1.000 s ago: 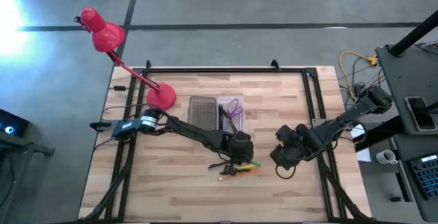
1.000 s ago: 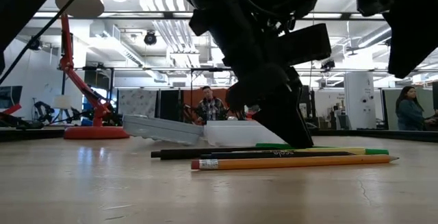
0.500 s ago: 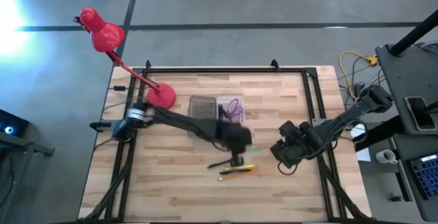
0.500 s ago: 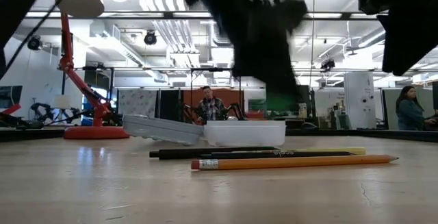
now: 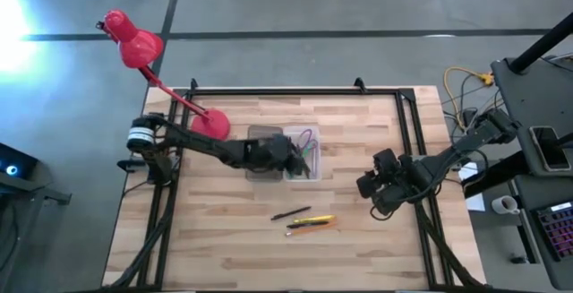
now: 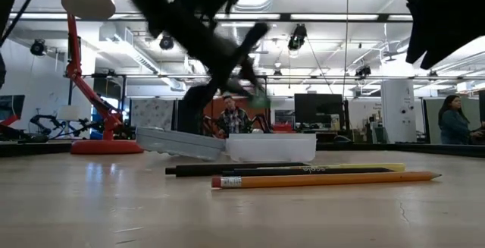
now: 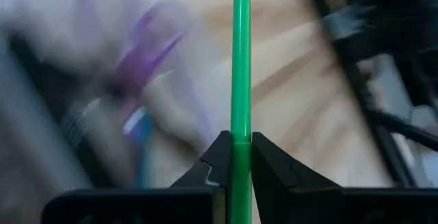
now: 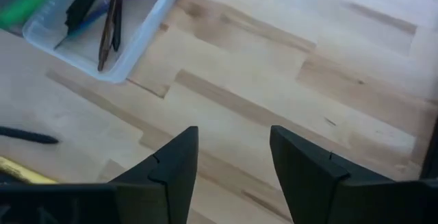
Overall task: Pick & place school supplies into a supply box
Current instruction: Put the green pen into the supply box, then put the yellow pen into the supply box
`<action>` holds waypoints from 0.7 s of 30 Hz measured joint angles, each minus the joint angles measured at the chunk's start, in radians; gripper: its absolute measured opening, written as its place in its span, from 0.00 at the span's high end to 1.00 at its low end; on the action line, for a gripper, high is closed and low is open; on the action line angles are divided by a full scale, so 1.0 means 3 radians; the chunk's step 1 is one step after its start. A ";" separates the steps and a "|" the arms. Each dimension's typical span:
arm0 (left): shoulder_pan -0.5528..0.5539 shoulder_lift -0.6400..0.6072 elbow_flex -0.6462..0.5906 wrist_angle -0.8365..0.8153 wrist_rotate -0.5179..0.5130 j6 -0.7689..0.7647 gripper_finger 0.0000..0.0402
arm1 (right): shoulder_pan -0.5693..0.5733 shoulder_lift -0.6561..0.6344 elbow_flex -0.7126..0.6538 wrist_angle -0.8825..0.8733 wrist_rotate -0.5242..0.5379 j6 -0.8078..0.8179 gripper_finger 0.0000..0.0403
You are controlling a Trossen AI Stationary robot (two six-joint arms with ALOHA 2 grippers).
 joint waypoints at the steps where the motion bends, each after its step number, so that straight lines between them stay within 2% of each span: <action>1: 0.0012 0.0013 -0.0134 0.0068 -0.0028 -0.0167 0.96 | -0.0001 -0.0003 0.0000 -0.0001 0.0021 0.0001 0.57; 5: 0.0084 0.0023 -0.0383 0.0204 -0.0180 -0.0559 0.93 | -0.0001 -0.0002 -0.0003 -0.0003 0.0034 -0.0077 0.57; 9: 0.0055 0.0012 -0.0417 0.0337 -0.0360 -0.0617 0.76 | -0.0001 0.0010 -0.0004 0.0004 0.0035 -0.0173 0.57; 13: 0.0109 -0.0008 -0.0263 0.0383 -0.0405 -0.0583 0.61 | -0.0001 0.0009 -0.0012 -0.0003 0.0033 -0.0208 0.58; 15: 0.0111 -0.0042 -0.0217 0.0340 -0.0381 -0.0391 0.55 | 0.0013 0.0008 -0.0013 0.0024 0.0006 -0.0336 0.57; 17: 0.0026 -0.0170 -0.0181 0.0327 -0.0288 0.0031 0.51 | 0.0041 0.0009 -0.0018 0.0159 -0.0081 -0.0687 0.58; 21: -0.0375 -0.0547 -0.0152 0.0030 -0.0091 0.1109 0.50 | 0.0042 0.0014 -0.0123 0.1030 -0.0470 -0.2084 0.58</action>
